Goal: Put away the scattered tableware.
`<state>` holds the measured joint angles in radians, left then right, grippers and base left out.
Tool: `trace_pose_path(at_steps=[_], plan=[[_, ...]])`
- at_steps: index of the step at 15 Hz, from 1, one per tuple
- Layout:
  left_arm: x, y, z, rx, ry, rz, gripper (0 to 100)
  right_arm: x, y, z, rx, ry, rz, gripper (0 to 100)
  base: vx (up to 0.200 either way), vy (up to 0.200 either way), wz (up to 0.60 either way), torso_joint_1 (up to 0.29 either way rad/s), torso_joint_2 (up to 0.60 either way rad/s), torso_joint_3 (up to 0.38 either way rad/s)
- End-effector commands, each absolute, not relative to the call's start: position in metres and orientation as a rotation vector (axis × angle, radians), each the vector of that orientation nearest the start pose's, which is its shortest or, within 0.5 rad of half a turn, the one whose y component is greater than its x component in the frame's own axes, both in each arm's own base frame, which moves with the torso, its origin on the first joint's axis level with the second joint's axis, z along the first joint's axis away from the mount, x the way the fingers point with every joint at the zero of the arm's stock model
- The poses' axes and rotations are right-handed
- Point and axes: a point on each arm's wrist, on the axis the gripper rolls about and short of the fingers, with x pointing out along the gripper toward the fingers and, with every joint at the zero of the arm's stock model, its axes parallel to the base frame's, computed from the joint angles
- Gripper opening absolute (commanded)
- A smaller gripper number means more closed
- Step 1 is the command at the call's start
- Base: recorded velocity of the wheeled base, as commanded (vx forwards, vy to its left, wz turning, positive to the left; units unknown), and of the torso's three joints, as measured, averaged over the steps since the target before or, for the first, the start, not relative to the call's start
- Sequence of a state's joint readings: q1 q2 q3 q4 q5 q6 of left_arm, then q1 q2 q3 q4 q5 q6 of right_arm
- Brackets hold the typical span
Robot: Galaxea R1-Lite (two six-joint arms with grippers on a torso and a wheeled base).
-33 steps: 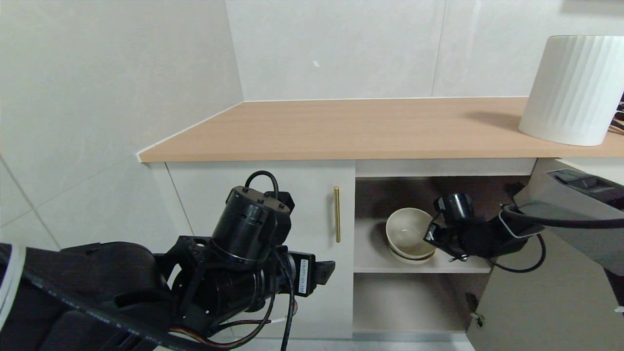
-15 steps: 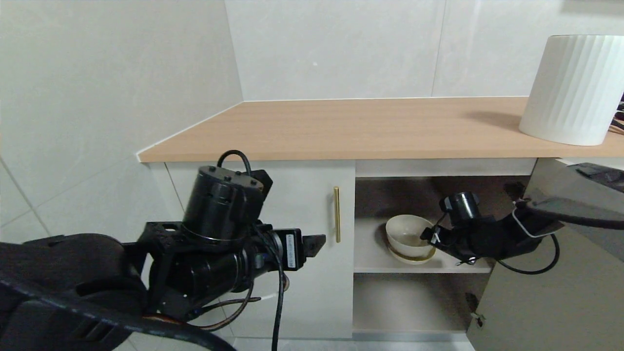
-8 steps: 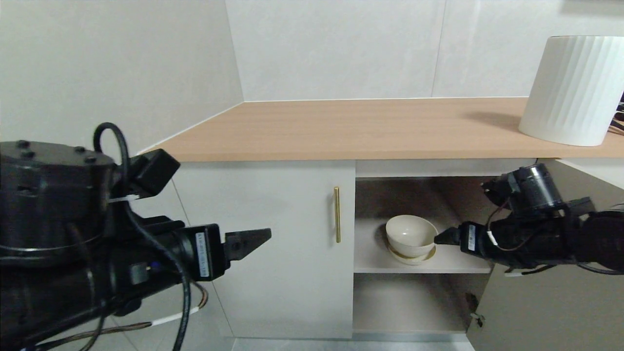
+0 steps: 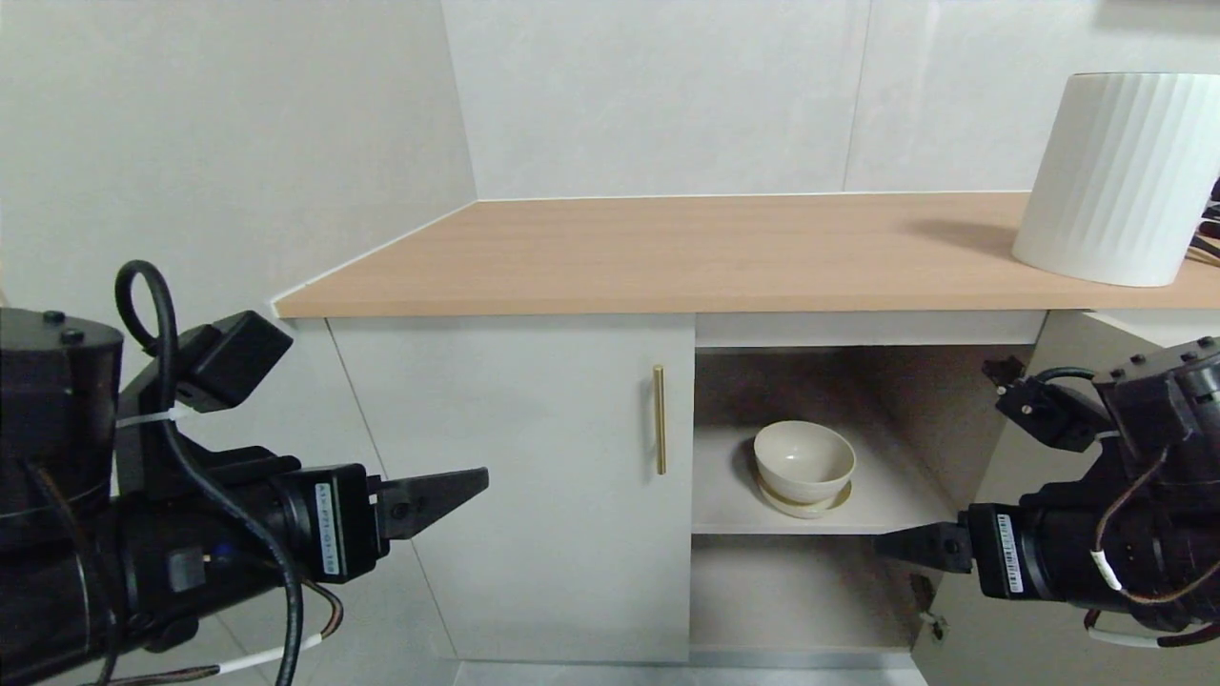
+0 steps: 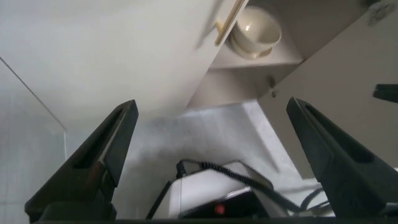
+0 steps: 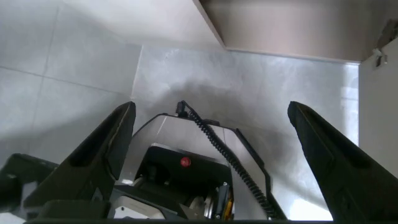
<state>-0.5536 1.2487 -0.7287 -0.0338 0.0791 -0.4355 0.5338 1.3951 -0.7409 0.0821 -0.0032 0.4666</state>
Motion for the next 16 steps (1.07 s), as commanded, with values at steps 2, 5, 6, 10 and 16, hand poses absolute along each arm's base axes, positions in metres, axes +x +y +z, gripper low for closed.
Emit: trace_pose_path(at_steps=[2,5,6,10,16], plan=[[0.1604,-0.097,0.212,-0.261,0.572,-0.349,100,0.1779,0.1069,0.1776,0.231,0.827,0.33,100,-0.2,0.0,0.0,0.01,0.0,0.0],[0.1595,-0.0969,0.209,-0.254,0.582,-0.349,100,0.178,0.1067,0.1776,0.228,0.823,0.32,100,-0.2,0.0,0.0,0.001,0.0,0.005],[0.1593,-0.097,0.2086,-0.252,0.583,-0.35,100,0.178,0.1066,0.1775,0.227,0.824,0.318,100,-0.2,0.0,0.0,0.002,0.0,0.002],[0.1593,-0.097,0.2086,-0.25,0.583,-0.351,100,0.1775,0.1063,0.1767,0.223,0.828,0.316,100,-0.2,0.0,0.0,0.0,0.0,0.0],[0.1591,-0.097,0.2066,-0.248,0.591,-0.35,100,0.1735,0.1057,0.177,0.216,0.823,0.312,100,-0.1,0.0,0.0,0.0,0.0,0.0]])
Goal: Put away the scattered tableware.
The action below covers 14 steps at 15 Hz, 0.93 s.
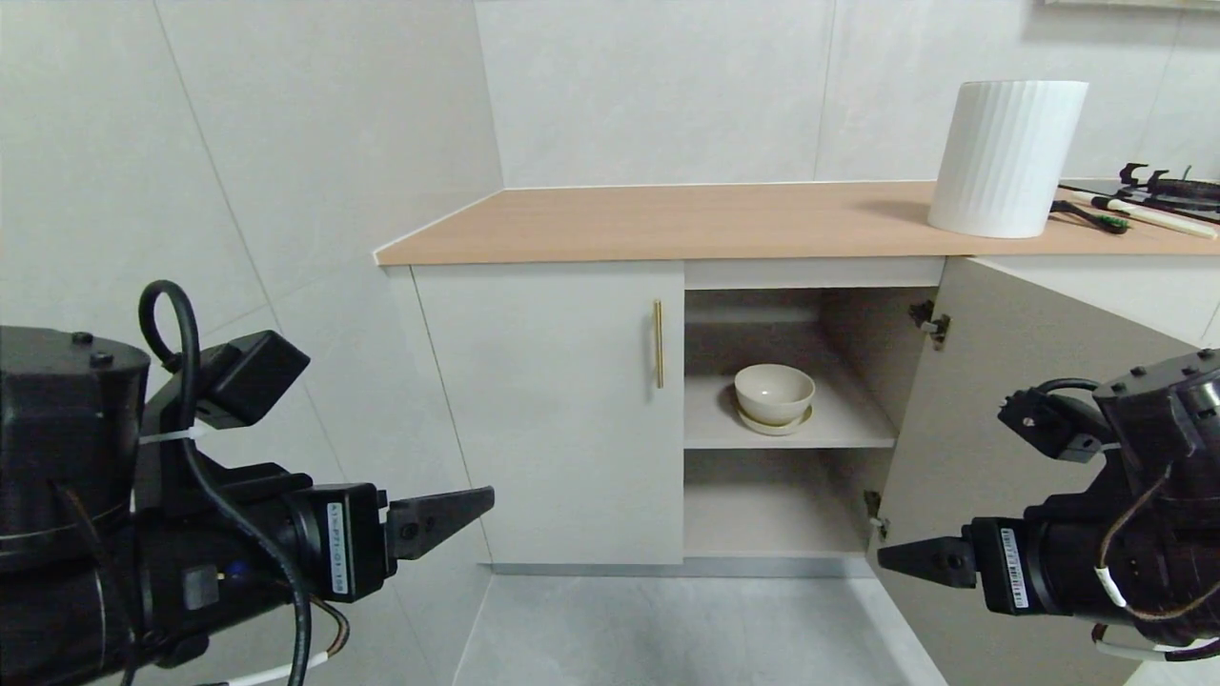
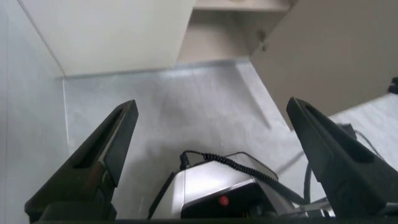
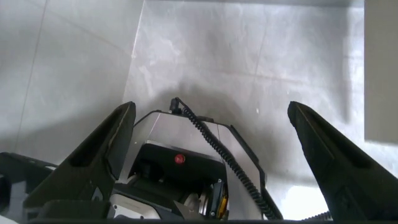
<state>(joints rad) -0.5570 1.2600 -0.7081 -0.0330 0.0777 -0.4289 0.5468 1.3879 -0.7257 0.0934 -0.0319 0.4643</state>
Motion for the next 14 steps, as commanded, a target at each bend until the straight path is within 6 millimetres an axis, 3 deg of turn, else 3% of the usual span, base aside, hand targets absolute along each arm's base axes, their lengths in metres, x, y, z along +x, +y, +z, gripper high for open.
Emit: trace_pose_path(at_steps=[1,6,14], plan=[[0.158,-0.096,0.207,-0.248,0.586,-0.351,100,0.166,0.106,0.179,0.208,0.81,0.325,100,0.0,0.0,0.0,0.0,0.0,0.0],[0.156,-0.095,0.211,-0.243,0.566,-0.352,100,0.148,0.095,0.186,0.211,0.788,0.332,100,0.0,0.0,0.0,0.0,0.0,0.0],[0.156,-0.095,0.21,-0.231,0.566,-0.351,100,0.118,0.077,0.196,0.103,0.902,0.324,100,0.0,-0.2,0.0,0.005,0.0,0.002]])
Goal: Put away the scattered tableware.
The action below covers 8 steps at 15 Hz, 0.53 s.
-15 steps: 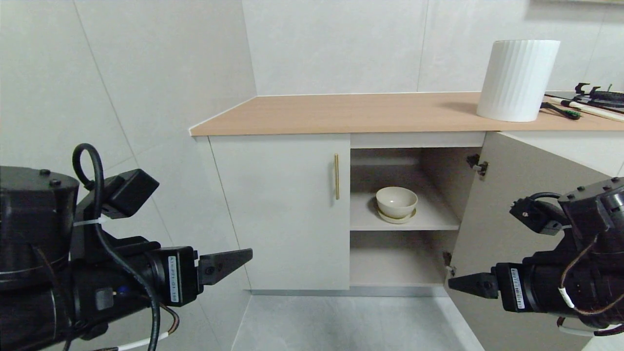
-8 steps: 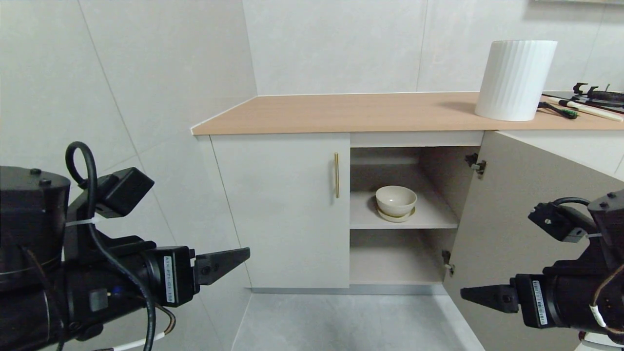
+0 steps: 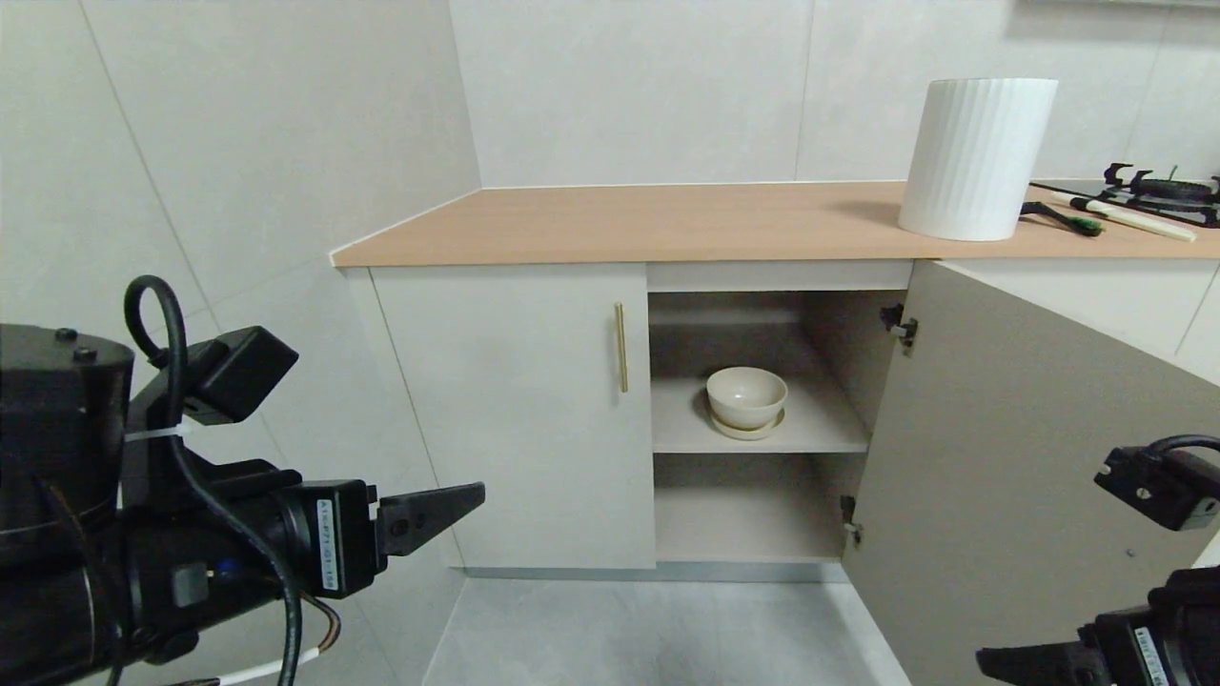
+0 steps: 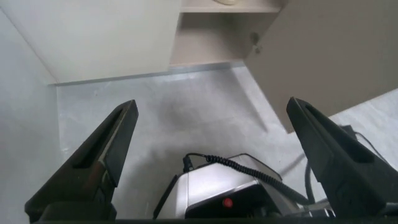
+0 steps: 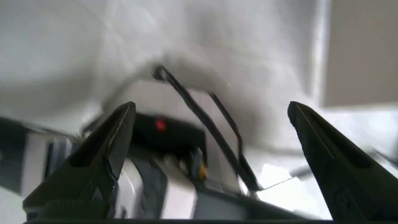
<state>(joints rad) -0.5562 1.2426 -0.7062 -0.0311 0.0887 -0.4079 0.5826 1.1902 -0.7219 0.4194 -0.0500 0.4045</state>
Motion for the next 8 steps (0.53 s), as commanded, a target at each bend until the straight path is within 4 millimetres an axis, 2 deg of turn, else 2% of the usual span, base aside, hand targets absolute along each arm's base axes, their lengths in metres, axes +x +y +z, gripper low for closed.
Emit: trace_pose_path(at_steps=[1,4,6,8], plan=[[0.156,-0.095,0.21,-0.231,0.566,-0.351,100,0.115,0.075,0.197,0.09,0.934,0.314,100,0.0,-0.2,0.0,0.007,0.01,0.007],[0.156,-0.095,0.209,-0.229,0.572,-0.349,100,0.113,0.071,0.203,0.063,0.955,0.273,100,0.0,-0.2,0.0,0.002,0.0,0.002],[0.156,-0.095,0.208,-0.228,0.575,-0.35,100,0.118,0.062,0.205,0.058,0.932,0.164,100,0.0,-0.2,0.0,0.0,0.0,0.005],[0.155,-0.094,0.207,-0.227,0.577,-0.352,100,0.116,0.051,0.214,0.044,0.934,0.091,100,0.0,0.0,0.0,0.0,0.0,0.0]])
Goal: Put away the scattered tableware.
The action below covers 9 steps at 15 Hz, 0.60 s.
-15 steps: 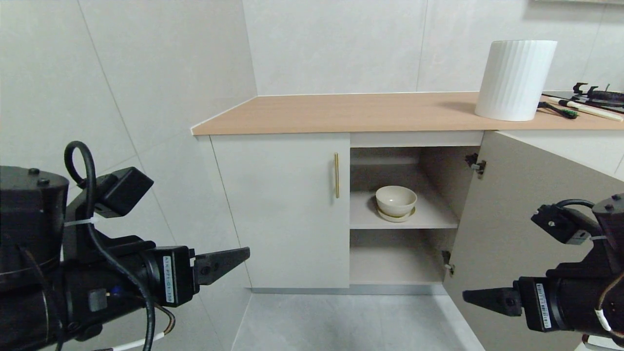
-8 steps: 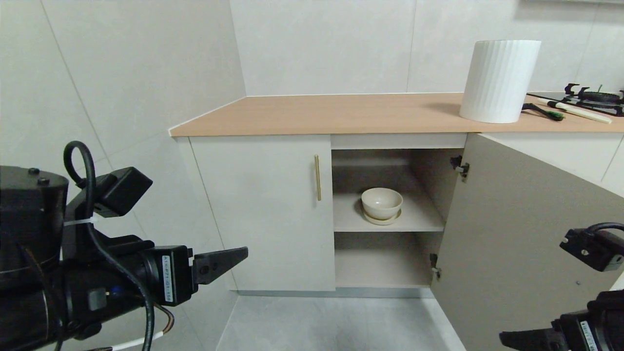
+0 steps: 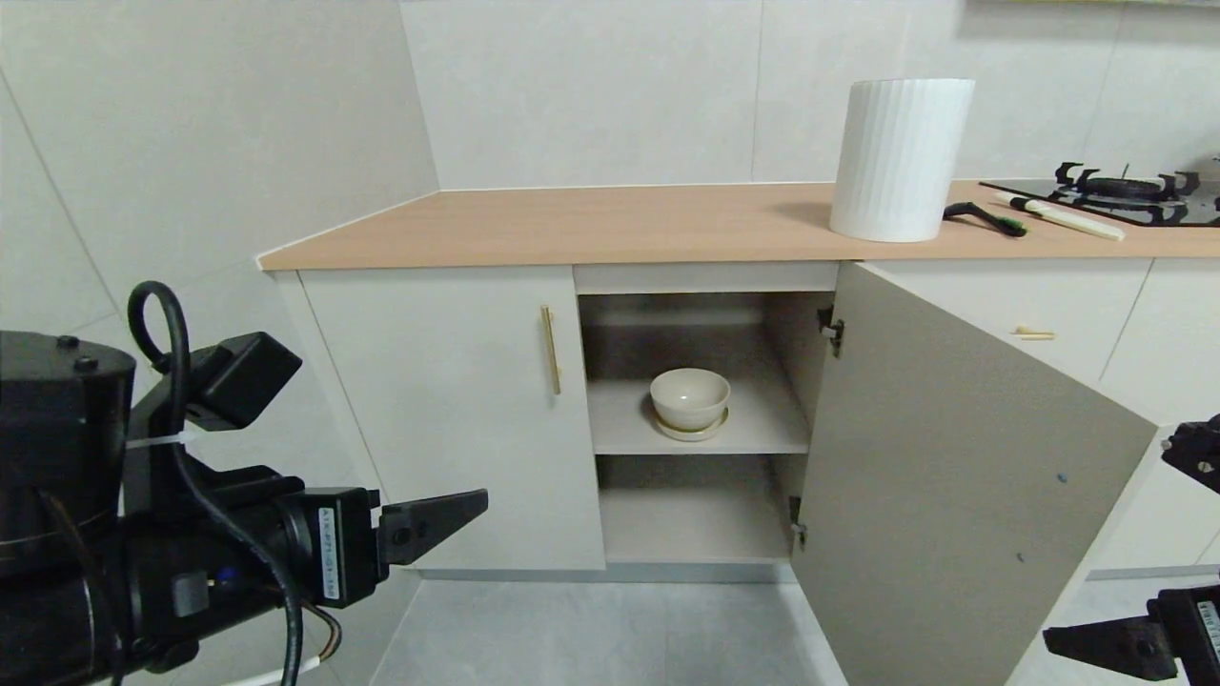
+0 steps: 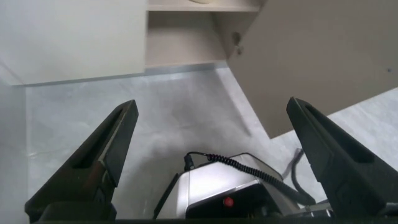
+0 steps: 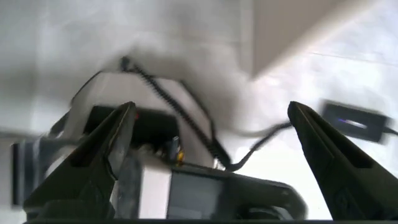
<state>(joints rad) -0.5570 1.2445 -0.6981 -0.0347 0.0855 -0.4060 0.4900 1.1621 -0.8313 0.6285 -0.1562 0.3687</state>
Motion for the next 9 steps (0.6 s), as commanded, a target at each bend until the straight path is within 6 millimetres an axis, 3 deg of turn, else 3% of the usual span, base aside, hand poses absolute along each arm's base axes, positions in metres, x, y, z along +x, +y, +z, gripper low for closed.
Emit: trace_pose_path(at_steps=[1,4,9], plan=[[0.155,-0.094,0.206,-0.226,0.578,-0.351,100,0.115,0.044,0.221,0.038,0.957,0.029,100,0.0,0.0,0.0,0.0,0.0,0.0],[0.155,-0.094,0.206,-0.226,0.578,-0.351,100,0.118,0.023,0.231,0.039,0.941,-0.144,100,0.0,0.0,0.0,0.0,0.0,0.0],[0.156,-0.095,0.206,-0.225,0.583,-0.352,100,0.142,-0.012,0.227,0.056,0.941,-0.366,100,0.0,0.0,0.0,0.0,0.0,0.0]])
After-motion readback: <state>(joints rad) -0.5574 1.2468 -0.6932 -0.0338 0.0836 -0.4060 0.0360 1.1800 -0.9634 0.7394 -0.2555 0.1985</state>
